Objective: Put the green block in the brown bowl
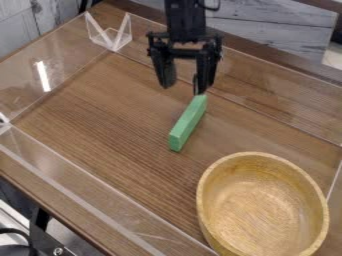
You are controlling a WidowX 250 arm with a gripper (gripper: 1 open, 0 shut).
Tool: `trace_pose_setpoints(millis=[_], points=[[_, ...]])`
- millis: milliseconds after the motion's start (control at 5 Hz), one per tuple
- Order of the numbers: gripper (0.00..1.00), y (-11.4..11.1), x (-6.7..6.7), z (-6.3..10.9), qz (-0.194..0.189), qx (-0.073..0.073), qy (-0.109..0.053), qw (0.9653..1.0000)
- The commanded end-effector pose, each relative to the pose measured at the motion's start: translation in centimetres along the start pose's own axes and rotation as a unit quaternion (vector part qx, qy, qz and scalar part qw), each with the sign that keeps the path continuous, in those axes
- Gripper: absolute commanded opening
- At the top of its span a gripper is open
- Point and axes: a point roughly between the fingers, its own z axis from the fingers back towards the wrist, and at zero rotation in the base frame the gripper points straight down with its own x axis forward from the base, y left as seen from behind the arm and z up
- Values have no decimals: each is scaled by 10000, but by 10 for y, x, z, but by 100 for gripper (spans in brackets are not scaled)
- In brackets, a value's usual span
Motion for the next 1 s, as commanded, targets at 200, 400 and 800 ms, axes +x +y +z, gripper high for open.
trace_pose_setpoints(millis=[200,400,800], points=[[100,-11,-4,-13,-270,117,-361,9989],[100,-10,-3,-23,-260,132,-369,9989],[100,-6,0,-38,-234,132,-376,9989]])
